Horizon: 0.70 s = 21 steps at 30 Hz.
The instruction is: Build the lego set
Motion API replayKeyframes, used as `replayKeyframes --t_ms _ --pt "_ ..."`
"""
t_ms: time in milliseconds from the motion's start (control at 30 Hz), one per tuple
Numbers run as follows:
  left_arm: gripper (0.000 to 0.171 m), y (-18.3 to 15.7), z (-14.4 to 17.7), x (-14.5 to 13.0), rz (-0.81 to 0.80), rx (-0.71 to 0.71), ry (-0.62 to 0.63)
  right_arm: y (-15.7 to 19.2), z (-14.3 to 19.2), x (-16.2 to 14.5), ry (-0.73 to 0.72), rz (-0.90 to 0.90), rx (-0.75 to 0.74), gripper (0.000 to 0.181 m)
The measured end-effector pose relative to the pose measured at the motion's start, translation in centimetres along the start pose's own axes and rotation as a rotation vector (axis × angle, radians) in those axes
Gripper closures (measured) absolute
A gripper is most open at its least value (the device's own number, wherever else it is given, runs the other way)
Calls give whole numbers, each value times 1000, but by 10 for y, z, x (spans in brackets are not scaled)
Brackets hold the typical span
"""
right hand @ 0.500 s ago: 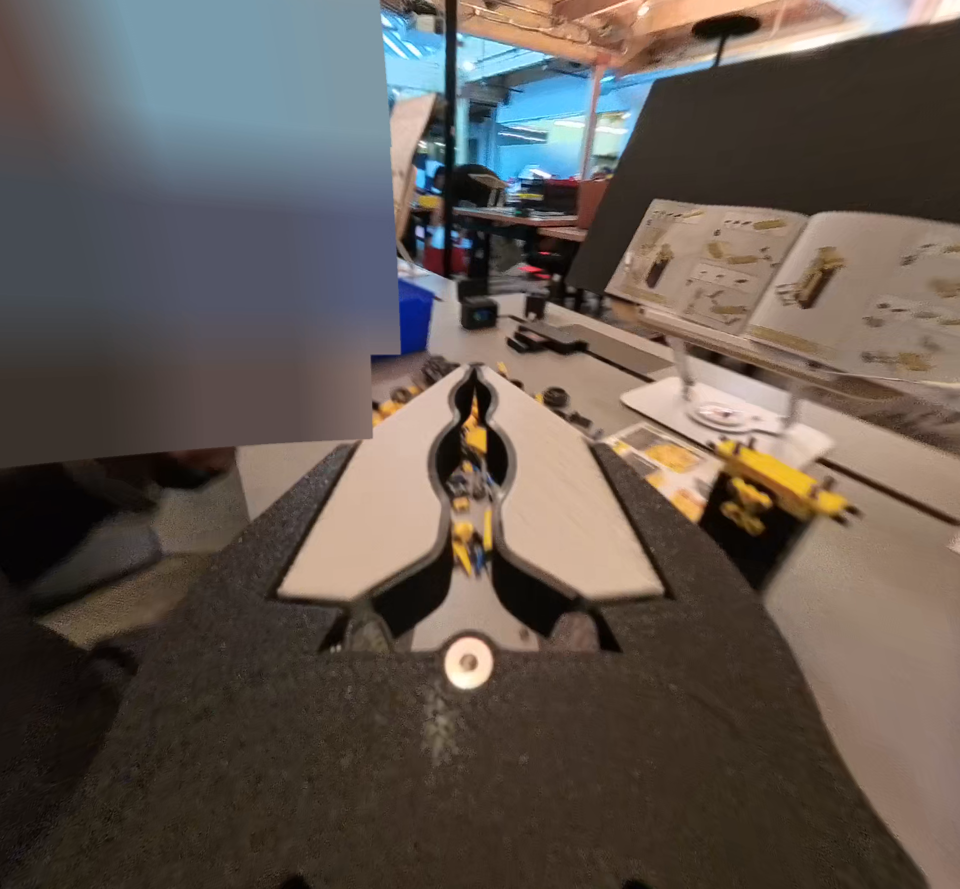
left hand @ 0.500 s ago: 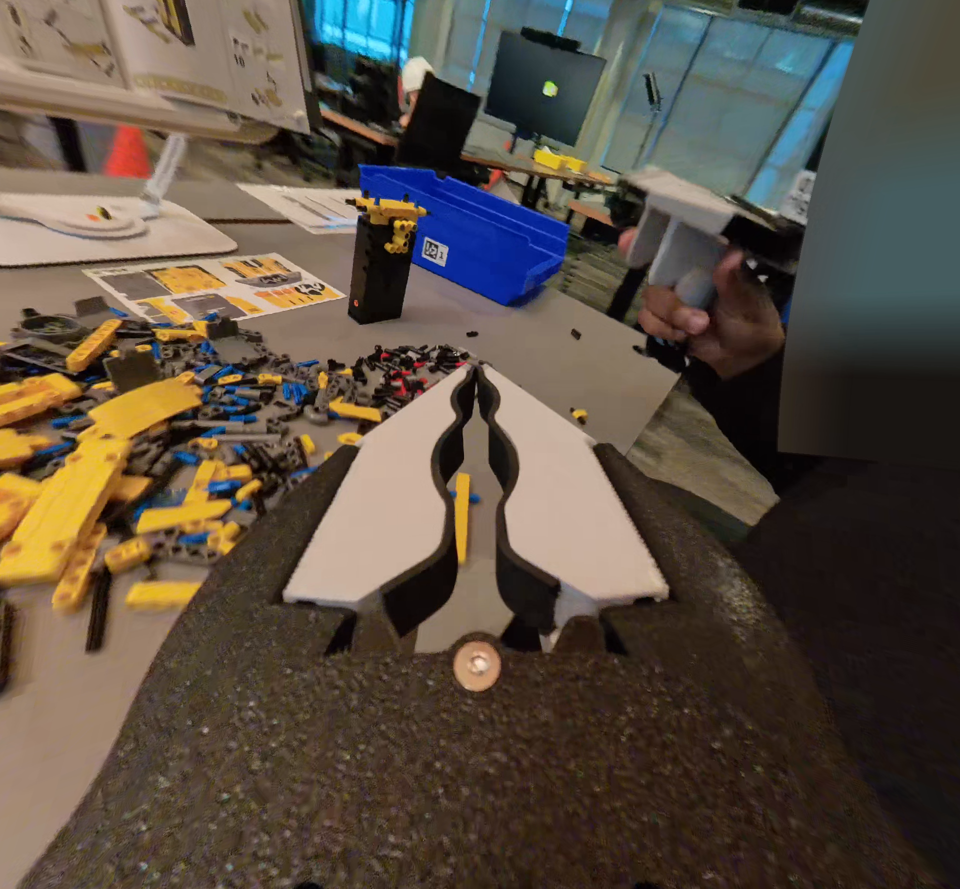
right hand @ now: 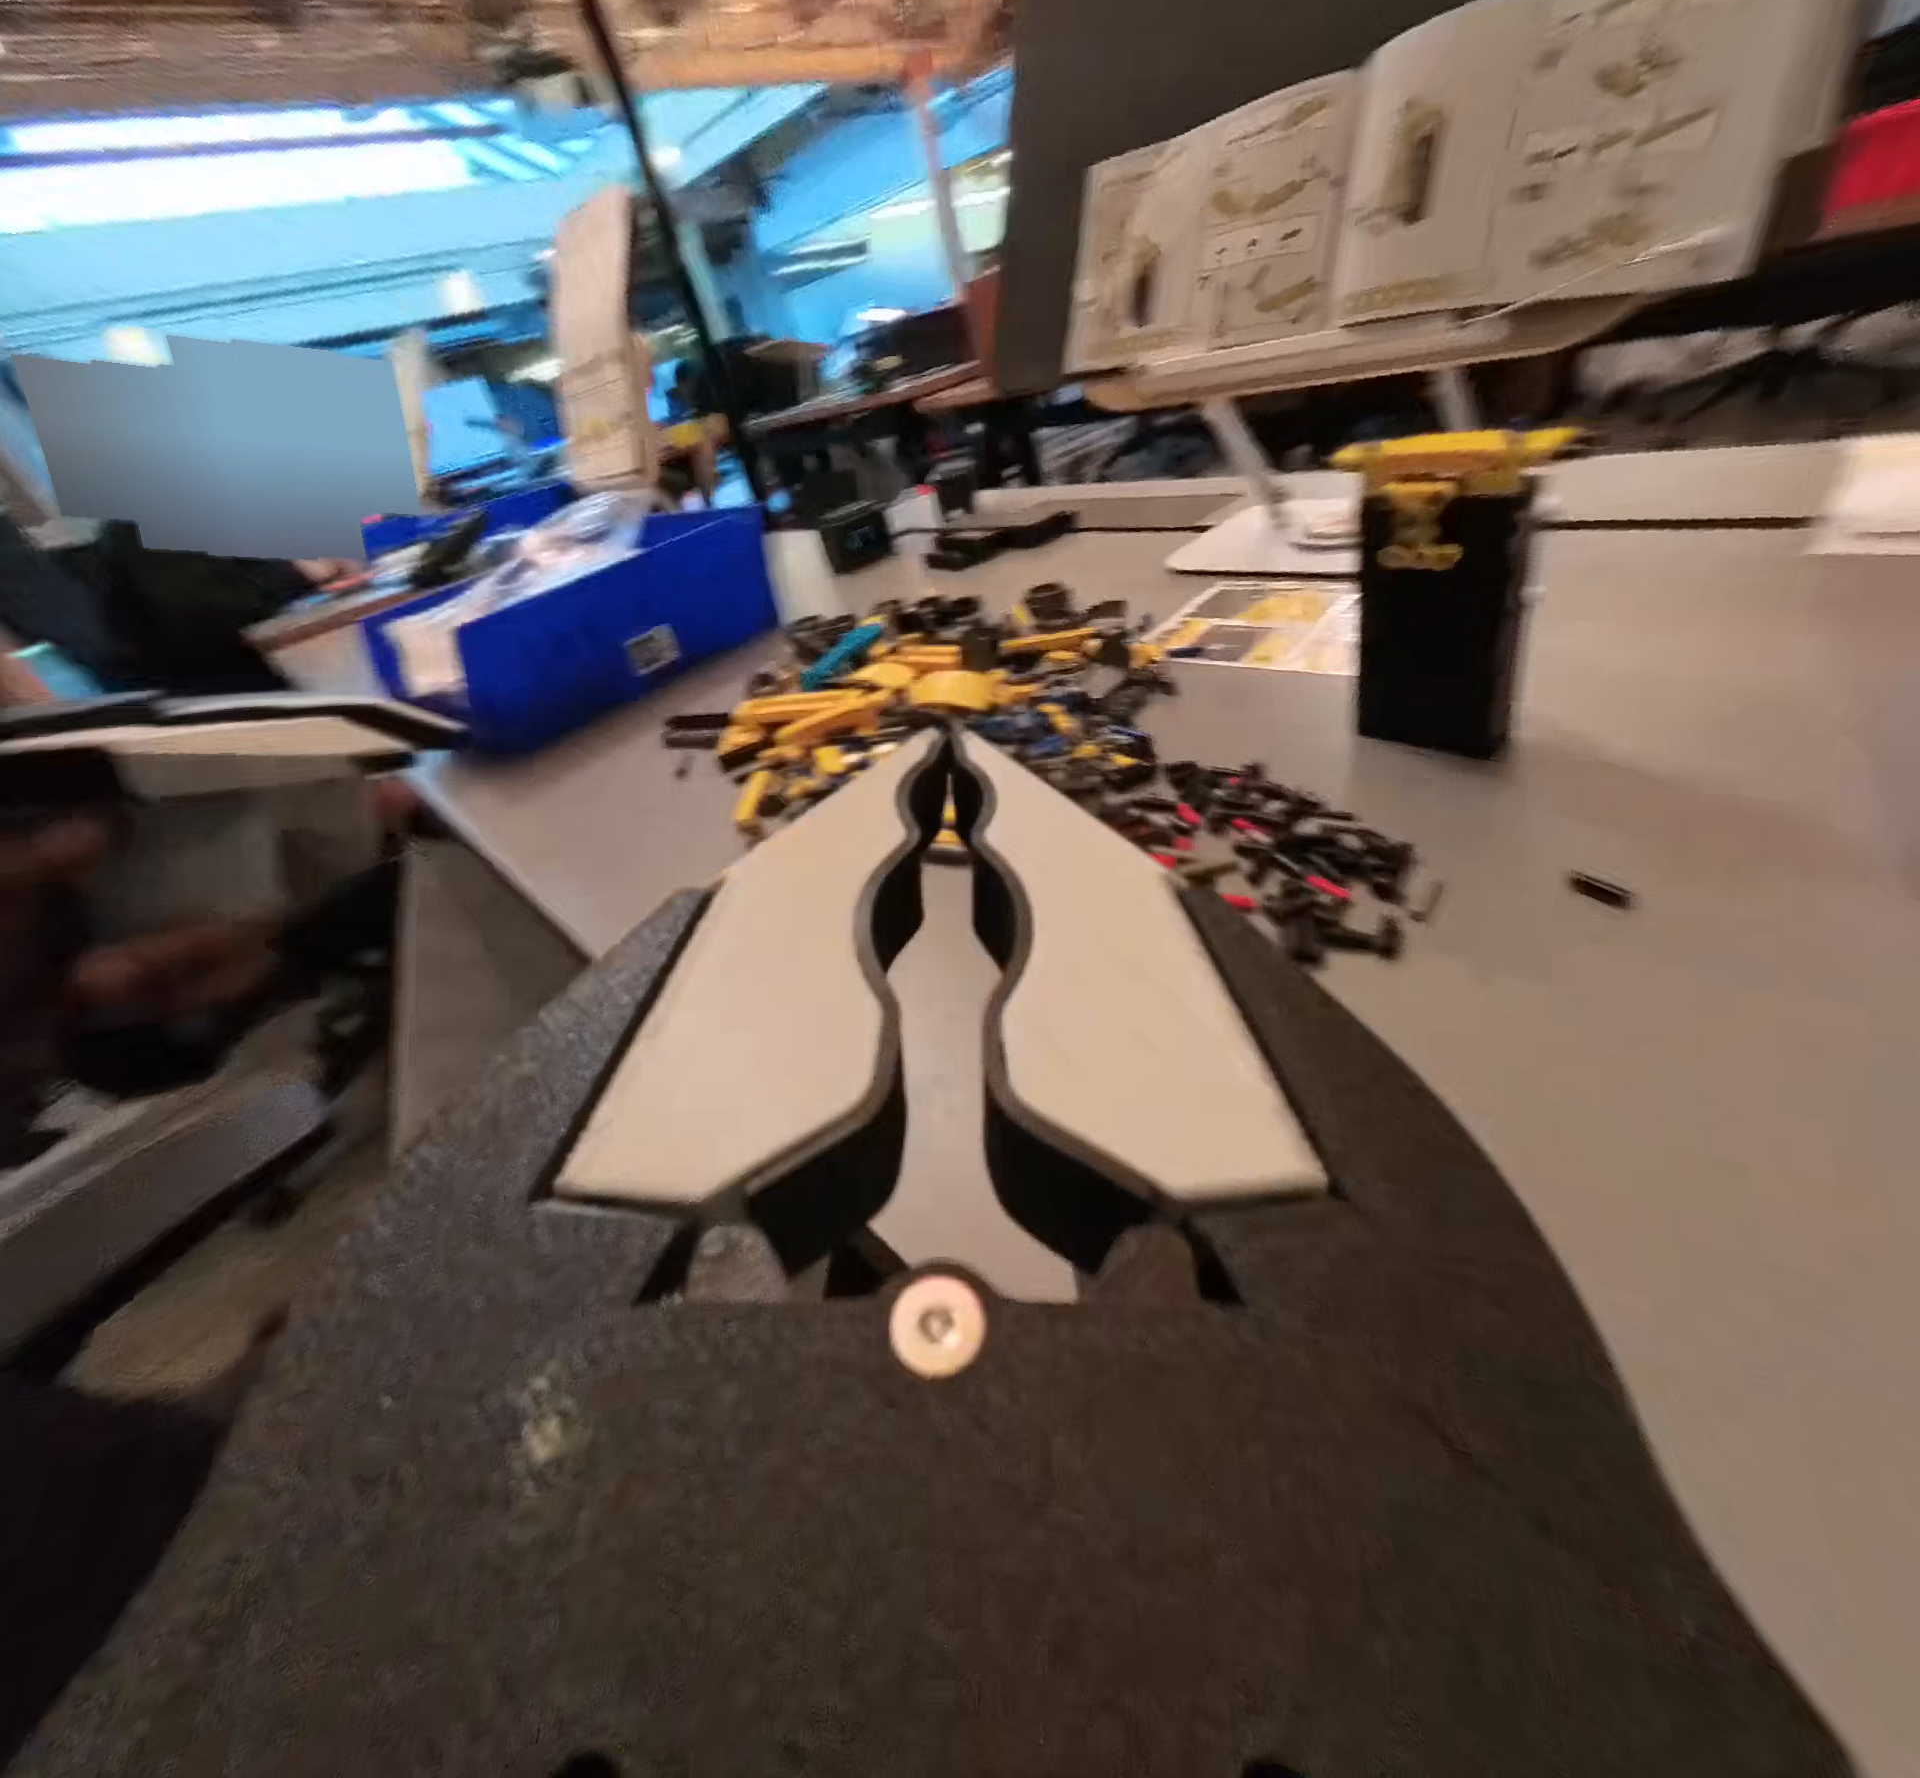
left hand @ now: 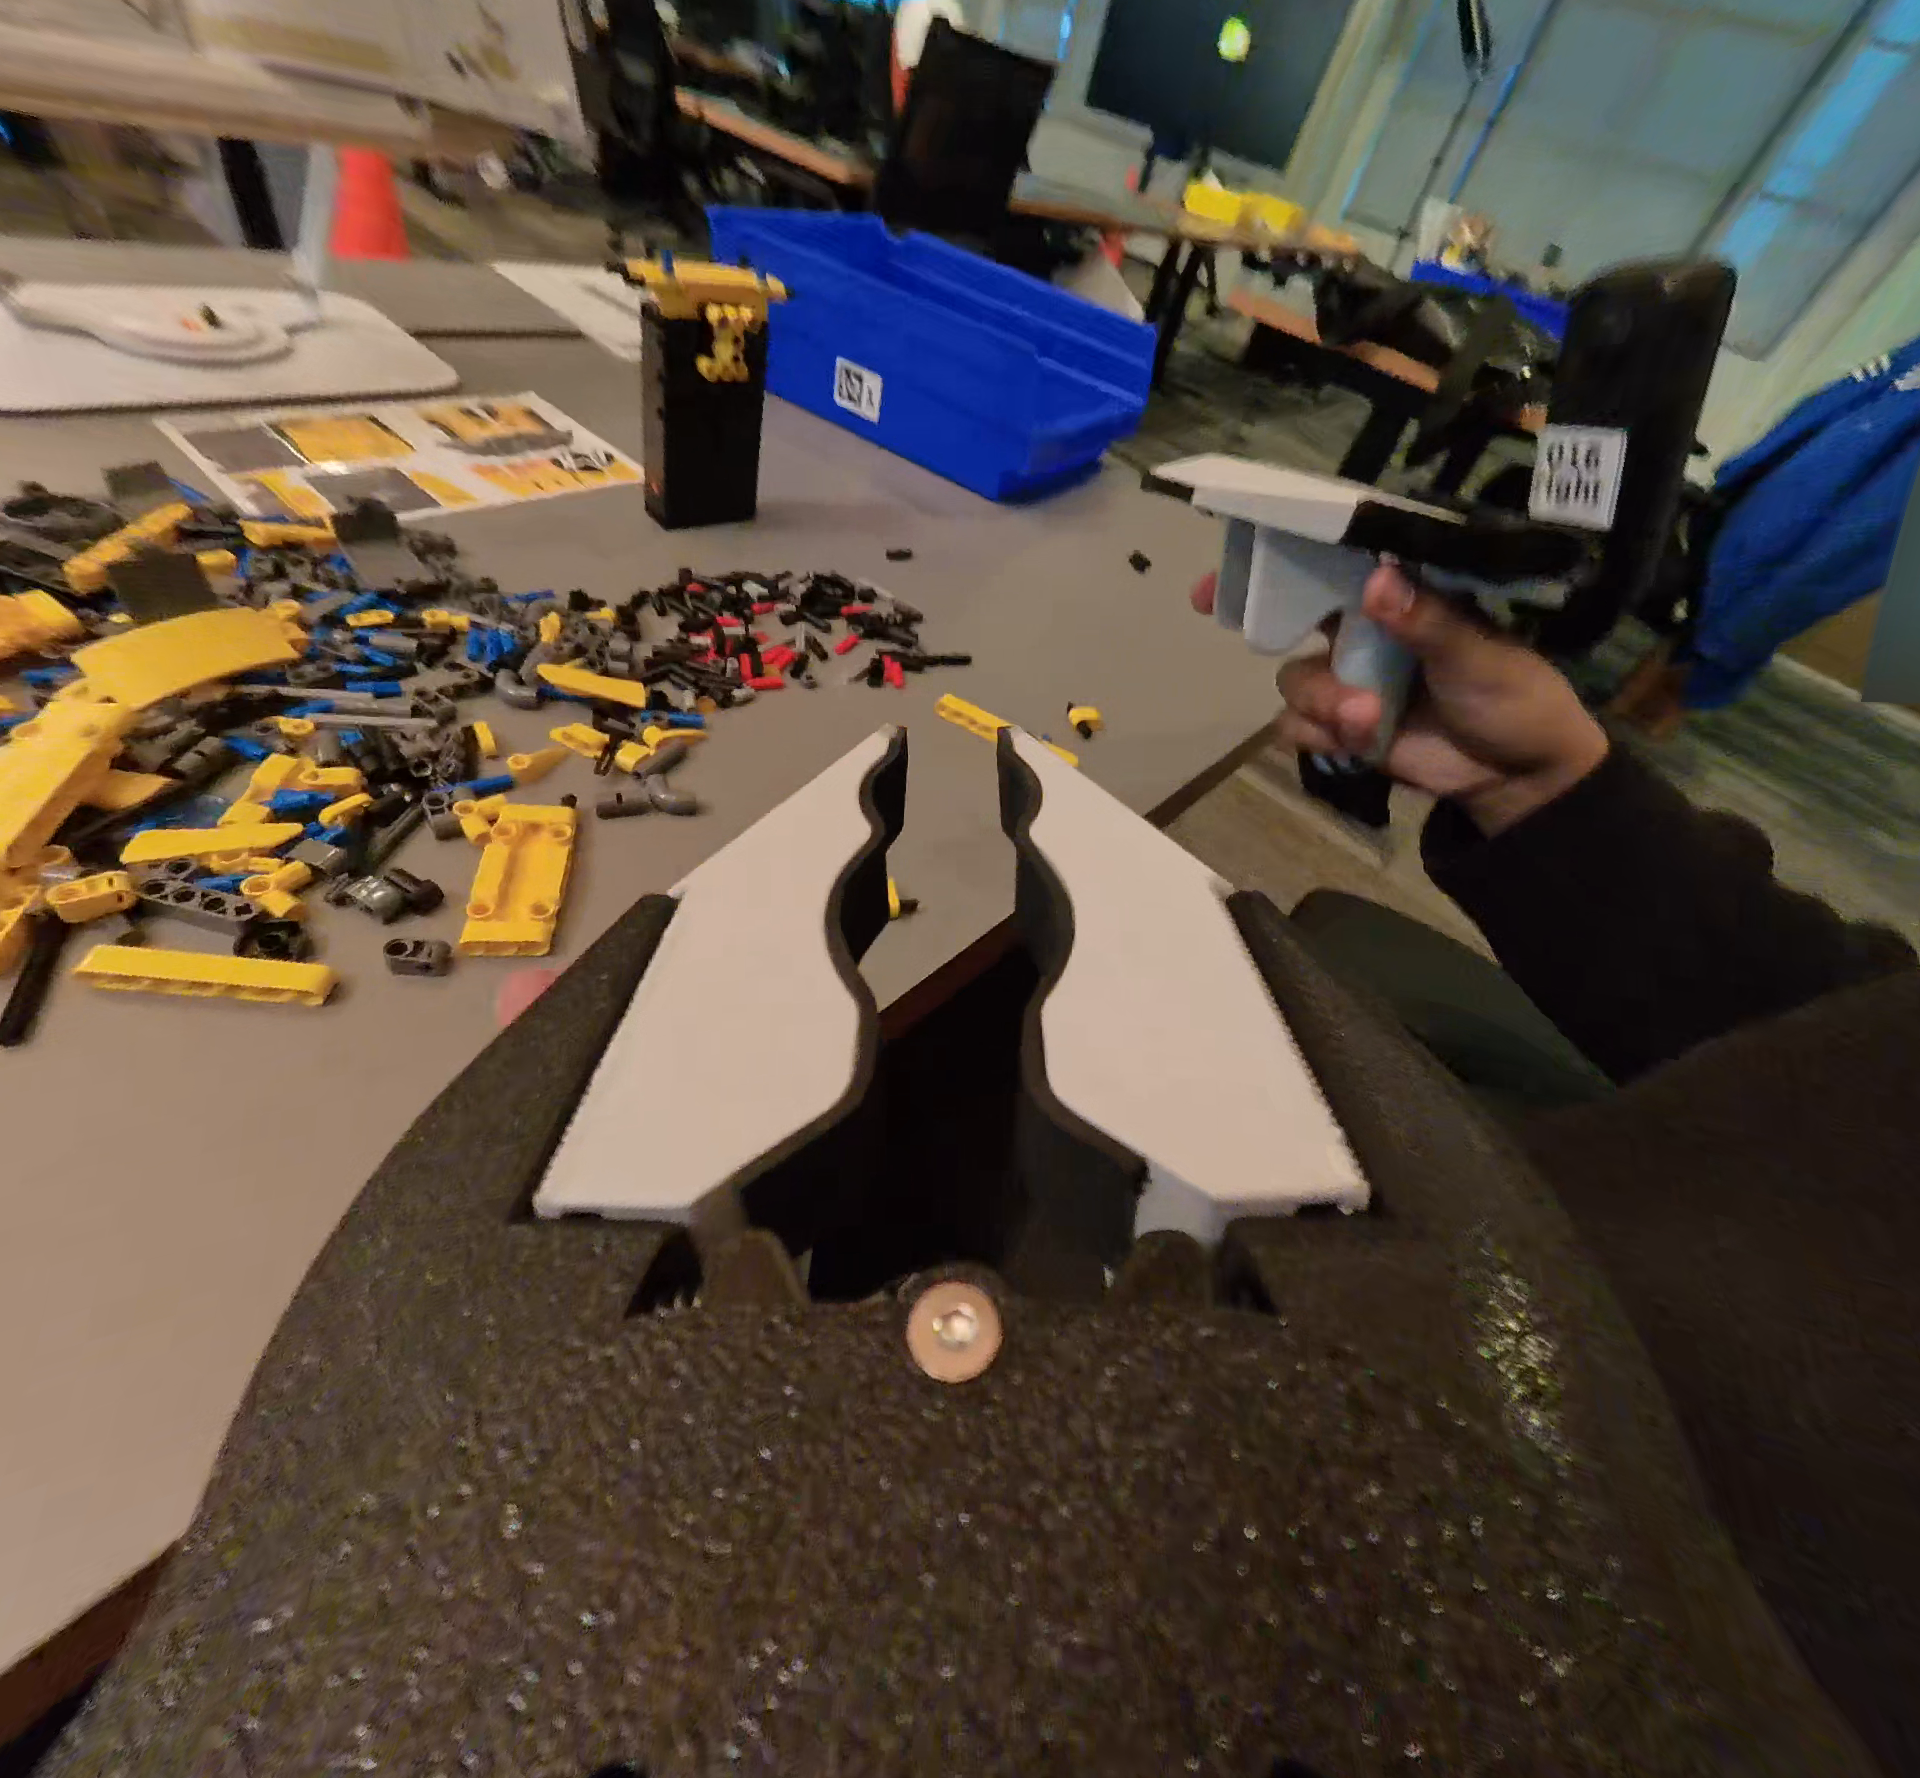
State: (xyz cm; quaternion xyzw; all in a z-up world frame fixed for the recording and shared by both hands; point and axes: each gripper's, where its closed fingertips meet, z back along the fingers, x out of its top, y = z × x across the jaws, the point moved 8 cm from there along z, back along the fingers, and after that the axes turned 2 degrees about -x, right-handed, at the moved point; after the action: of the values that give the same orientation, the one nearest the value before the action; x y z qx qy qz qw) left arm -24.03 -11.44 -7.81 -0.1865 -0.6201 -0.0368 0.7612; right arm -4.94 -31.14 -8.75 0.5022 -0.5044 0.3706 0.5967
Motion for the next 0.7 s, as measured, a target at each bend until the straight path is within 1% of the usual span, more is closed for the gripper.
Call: replayKeyframes --t_ms 33,67,167,233,333,400,467,533,700 --pt "154 9 -3 1 2 -9 37 -2 -8 4 33 20 30 181" --pt "153 20 -6 2 -1 -8 67 -7 -16 8 55 49 23 181" --pt "151 63 -24 5 6 -8 101 -29 -48 18 34 105 10 181" --pt "150 90 -41 11 51 -48 113 -41 -74 23 41 90 79 181" --pt "148 125 -61 26 147 -123 126 -52 -109 29 85 61 234 180" --pt "148 143 -70 37 202 -153 116 -58 -127 33 124 61 287 176" --pt "148 154 -75 48 218 -195 70 -61 -139 33 157 84 309 175" --pt "148 158 -78 56 207 -214 27 -62 -143 32 175 128 313 174" --pt "148 152 -87 67 121 -160 44 -56 -141 33 189 282 261 174"
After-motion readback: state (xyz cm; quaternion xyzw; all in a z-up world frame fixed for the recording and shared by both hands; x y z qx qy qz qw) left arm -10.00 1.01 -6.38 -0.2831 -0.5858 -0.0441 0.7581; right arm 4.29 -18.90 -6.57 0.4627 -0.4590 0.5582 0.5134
